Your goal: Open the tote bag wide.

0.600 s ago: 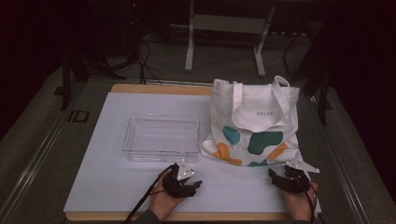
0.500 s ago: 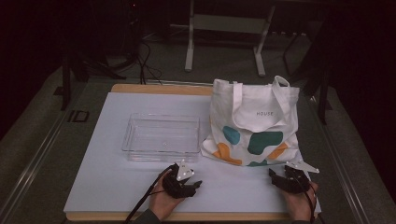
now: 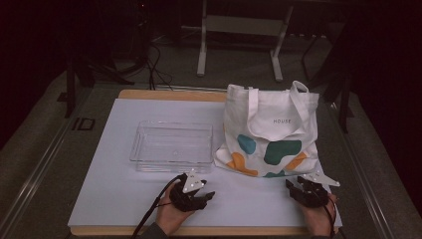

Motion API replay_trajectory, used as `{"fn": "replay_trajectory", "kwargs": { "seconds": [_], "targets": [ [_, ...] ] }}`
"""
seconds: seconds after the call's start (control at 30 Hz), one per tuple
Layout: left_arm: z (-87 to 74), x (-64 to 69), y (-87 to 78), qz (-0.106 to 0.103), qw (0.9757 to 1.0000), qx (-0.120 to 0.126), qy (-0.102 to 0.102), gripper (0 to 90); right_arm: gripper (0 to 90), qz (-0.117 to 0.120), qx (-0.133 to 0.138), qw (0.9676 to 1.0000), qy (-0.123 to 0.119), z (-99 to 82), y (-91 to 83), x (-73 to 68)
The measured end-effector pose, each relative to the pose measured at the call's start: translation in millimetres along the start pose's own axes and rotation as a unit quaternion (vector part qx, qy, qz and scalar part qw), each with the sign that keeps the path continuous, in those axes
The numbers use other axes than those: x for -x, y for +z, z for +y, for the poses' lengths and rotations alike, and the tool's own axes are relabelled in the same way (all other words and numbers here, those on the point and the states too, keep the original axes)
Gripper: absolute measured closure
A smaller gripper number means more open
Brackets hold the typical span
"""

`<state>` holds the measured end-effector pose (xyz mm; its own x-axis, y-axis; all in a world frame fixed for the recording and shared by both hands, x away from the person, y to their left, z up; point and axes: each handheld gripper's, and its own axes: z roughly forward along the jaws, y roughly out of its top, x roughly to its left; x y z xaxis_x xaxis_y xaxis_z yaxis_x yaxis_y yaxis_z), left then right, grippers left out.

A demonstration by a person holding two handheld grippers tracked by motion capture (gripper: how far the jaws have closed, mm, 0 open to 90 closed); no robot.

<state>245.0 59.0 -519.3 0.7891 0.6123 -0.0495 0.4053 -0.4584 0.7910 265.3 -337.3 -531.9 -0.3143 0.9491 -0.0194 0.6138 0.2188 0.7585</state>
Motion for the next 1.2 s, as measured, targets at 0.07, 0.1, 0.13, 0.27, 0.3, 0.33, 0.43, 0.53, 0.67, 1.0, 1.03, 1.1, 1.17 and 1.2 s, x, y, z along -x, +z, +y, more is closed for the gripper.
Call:
{"fn": "replay_trajectory", "kwargs": {
  "seconds": [0.07, 0.1, 0.13, 0.27, 0.3, 0.33, 0.43, 0.53, 0.67, 1.0, 1.03, 1.1, 1.17, 1.2],
  "targets": [
    [2.5, 0.1, -2.6, 0.000, 1.0000, 0.004, 0.003, 50.5, 51.4, 0.002, 0.004, 1.0000, -0.003, 1.0, -2.2, 0.1],
    [3.5, -0.4, -3.7, -0.002, 1.0000, 0.004, 0.004, 50.5, 51.8, 0.007, 0.007, 0.9999, 0.001, 1.5, -3.9, 1.1],
    [4.7, -0.9, -4.8, -0.004, 1.0000, 0.005, 0.003, 50.6, 53.0, 0.009, 0.009, 0.9999, 0.004, 1.7, -5.0, 1.9],
    [9.1, -1.9, -8.8, -0.011, 0.9999, 0.012, -0.002, 50.9, 53.0, 0.019, 0.016, 0.9997, 0.006, 2.8, -10.2, 2.8],
    [10.4, -2.1, -9.8, -0.012, 0.9999, 0.011, 0.002, 51.0, 52.9, 0.019, 0.017, 0.9997, 0.004, 3.5, -11.5, 2.7],
    [11.8, -2.0, -10.9, -0.013, 0.9998, 0.013, 0.004, 51.0, 53.0, 0.019, 0.017, 0.9997, 0.003, 4.4, -12.6, 2.8],
    [16.7, -2.9, -14.8, -0.016, 0.9997, 0.018, 0.009, 51.1, 53.1, 0.023, 0.020, 0.9995, 0.004, 7.9, -16.0, 4.7],
    [22.2, -5.2, -18.8, -0.014, 0.9996, 0.023, 0.012, 51.2, 52.9, 0.024, 0.024, 0.9994, 0.007, 12.4, -19.4, 7.0],
    [29.6, -10.0, -24.0, -0.014, 0.9995, 0.023, 0.017, 51.7, 50.8, 0.026, 0.026, 0.9993, 0.008, 20.1, -24.5, 10.8],
    [49.9, -17.0, -30.4, -0.011, 0.9991, 0.026, 0.032, 51.6, 47.8, 0.031, 0.042, 0.9986, 0.006, 42.5, -33.9, 19.7],
    [51.8, -17.3, -30.5, -0.012, 0.9991, 0.027, 0.031, 51.6, 46.8, 0.031, 0.042, 0.9986, 0.005, 44.5, -34.0, 20.5],
    [55.2, -18.4, -31.1, -0.011, 0.9990, 0.028, 0.034, 51.5, 44.5, 0.031, 0.045, 0.9985, 0.003, 48.3, -33.9, 22.3],
    [59.5, -20.2, -31.3, -0.012, 0.9989, 0.030, 0.035, 51.3, 42.6, 0.037, 0.048, 0.9981, 0.004, 52.0, -34.4, 24.2],
    [60.8, -21.0, -31.4, -0.011, 0.9988, 0.031, 0.036, 51.3, 41.7, 0.037, 0.050, 0.9981, 0.005, 53.8, -34.9, 25.0]
  ]
}}
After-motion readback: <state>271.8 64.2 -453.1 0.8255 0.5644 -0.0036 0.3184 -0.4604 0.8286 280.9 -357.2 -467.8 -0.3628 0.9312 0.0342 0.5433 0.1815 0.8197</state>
